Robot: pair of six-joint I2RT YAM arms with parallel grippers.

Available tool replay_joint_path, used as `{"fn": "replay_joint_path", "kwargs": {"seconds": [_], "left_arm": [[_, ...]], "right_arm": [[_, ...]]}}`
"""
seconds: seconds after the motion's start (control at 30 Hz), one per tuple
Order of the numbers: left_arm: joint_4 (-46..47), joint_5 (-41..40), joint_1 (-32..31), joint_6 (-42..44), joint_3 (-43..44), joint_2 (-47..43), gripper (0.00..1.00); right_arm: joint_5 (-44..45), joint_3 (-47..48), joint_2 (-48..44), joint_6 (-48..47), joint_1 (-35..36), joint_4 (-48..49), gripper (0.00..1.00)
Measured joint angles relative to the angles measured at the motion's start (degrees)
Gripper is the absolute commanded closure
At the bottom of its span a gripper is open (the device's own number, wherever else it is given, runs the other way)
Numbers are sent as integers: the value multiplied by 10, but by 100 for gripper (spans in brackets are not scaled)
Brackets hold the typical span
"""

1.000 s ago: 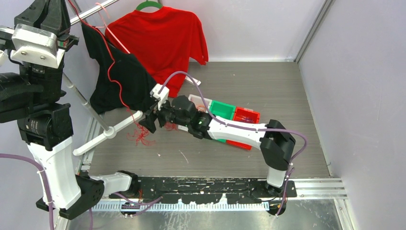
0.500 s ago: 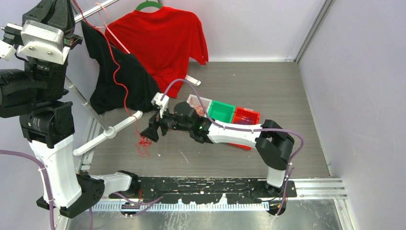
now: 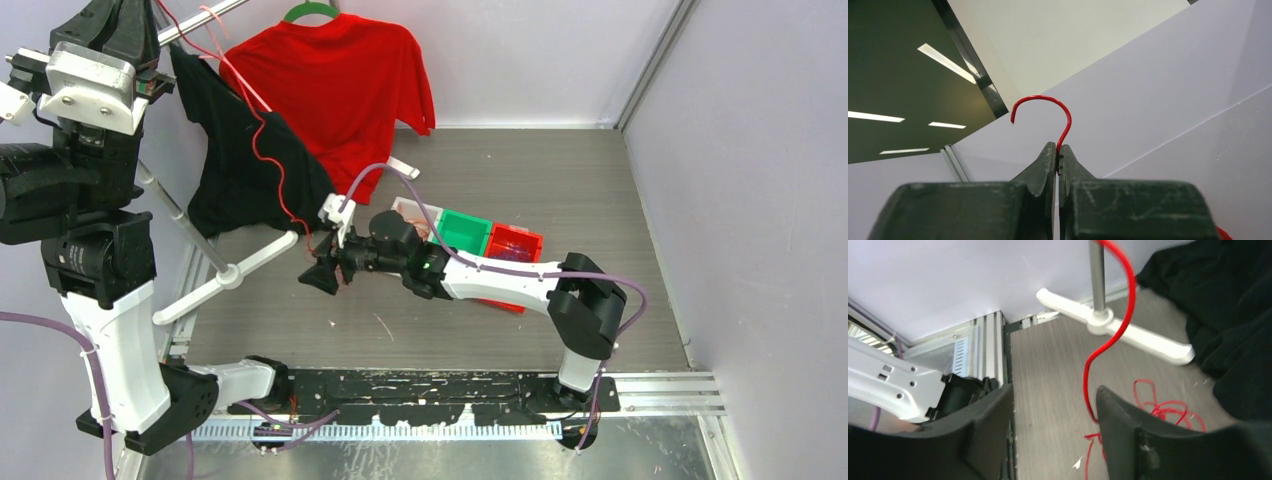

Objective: Untangle the cables

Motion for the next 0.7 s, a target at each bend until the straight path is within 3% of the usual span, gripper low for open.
{"fn": "replay_joint_path", "kwargs": {"seconds": [0.07,0.13,0.53,0.6,0.7], "left_arm": [[0,0,0,-1,0,0,100],[0,0,0,-3,0,0,100],[-36,0,0,-33,-10,-15,100],[-64,0,0,-44,-36,-32,100],[-119,0,0,-70,-151,-92,98]], "right_arm": [[0,24,7,-10,-2,-7,79],[0,47,15,-17,-6,-11,95],[15,61,24,-21,-24,-11,99],[19,54,24,-22,-24,-9,99],[30,38,15,-28,-24,-9,99]]}}
